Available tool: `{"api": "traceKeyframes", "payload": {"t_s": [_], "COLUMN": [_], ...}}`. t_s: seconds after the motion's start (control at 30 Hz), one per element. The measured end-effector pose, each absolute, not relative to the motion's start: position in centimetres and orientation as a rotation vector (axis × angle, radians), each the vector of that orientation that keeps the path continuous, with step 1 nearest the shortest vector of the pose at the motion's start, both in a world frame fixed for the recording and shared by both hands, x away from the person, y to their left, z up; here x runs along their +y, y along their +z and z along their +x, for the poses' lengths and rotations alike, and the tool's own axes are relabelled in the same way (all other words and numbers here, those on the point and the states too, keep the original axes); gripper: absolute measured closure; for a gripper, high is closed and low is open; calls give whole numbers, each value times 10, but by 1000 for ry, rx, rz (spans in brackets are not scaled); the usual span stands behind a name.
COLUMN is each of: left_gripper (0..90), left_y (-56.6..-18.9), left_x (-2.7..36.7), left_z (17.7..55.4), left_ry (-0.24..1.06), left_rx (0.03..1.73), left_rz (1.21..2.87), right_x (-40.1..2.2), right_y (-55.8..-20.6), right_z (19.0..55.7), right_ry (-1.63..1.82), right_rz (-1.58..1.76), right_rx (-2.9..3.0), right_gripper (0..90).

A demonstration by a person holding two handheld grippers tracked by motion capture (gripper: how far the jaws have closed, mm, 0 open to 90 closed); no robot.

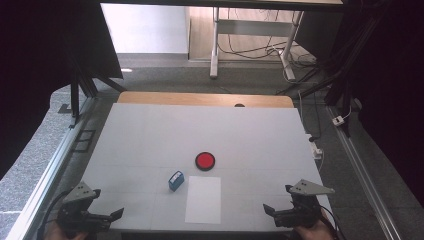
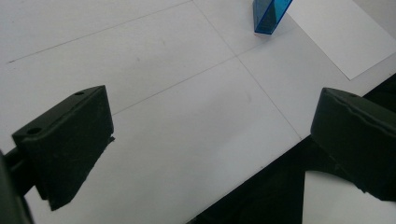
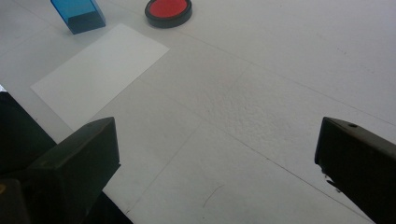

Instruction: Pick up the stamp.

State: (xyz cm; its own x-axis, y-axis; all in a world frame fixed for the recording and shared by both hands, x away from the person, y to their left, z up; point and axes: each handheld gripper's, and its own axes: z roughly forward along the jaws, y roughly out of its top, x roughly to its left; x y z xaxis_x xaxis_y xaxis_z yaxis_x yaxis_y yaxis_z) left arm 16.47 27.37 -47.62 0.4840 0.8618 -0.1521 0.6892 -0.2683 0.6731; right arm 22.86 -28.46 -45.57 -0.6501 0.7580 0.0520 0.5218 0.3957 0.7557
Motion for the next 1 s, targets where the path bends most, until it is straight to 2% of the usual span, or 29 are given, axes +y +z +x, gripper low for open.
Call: {"api": "traceKeyframes", "payload": {"t_s": [0.53, 1.0], "left_gripper": [0, 0], "left_y": [-470, -470], "left_x": [272, 258], "left_z": [165, 177], "left_ry": [343, 281], "left_rx": [1177, 1056], "left_rz": [2026, 2045], "right_x": [-284, -283], "right_y": [-456, -457], "right_z": [229, 230], "right_ry": [1111, 1103], "right_rz": [1121, 1115], "right_rx": [2364, 2381], "right_gripper": [0, 0]}}
